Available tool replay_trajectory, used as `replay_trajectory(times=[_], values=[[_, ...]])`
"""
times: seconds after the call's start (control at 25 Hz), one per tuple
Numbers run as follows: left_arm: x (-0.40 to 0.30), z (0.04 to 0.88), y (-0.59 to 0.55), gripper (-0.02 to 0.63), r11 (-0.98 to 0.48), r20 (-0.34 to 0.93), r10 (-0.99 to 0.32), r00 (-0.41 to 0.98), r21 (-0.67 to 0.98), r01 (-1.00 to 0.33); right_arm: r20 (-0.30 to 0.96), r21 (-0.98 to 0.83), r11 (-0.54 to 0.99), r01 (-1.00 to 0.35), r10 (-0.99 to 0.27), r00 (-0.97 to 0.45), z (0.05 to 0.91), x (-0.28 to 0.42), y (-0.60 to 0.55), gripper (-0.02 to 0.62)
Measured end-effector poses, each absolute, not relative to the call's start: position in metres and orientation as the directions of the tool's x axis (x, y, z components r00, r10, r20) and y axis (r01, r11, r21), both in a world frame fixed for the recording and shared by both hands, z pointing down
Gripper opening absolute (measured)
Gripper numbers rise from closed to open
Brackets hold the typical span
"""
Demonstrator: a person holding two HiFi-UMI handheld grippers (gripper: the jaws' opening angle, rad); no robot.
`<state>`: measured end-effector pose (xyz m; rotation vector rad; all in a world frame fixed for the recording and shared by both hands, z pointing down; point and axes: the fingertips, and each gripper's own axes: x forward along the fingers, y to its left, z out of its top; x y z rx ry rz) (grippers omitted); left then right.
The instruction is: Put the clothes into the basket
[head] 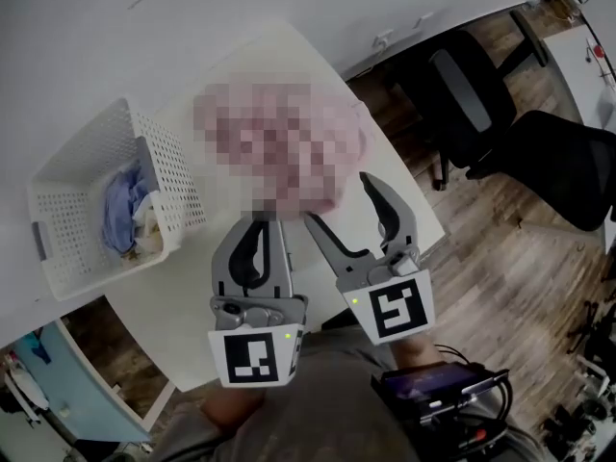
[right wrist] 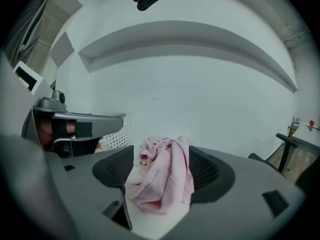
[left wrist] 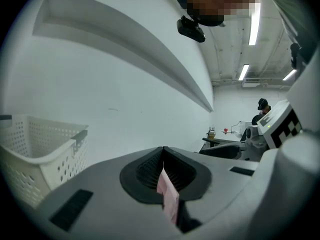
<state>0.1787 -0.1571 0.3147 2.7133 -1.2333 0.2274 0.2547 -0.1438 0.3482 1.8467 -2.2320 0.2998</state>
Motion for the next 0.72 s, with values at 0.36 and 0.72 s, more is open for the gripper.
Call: replay_trajectory(times=[0.36,0.72], values=[[0.179,0.372,-0.21,0.009,-0.567,0.3,-0.768,0.566,0.096,-0.818,0.416,-0.089,0.237,-0.968,-0.874,-0.252,0.422,0.262,-0.201,0.408],[0.171,0.383,-0.225,0.011,-0.544,0.321,-0.773,0.547,0.108,-0.832,0.469,-0.047,0.225,-0.973,-0.855,-0.221,0.447,0.267,-0.218,0.061]])
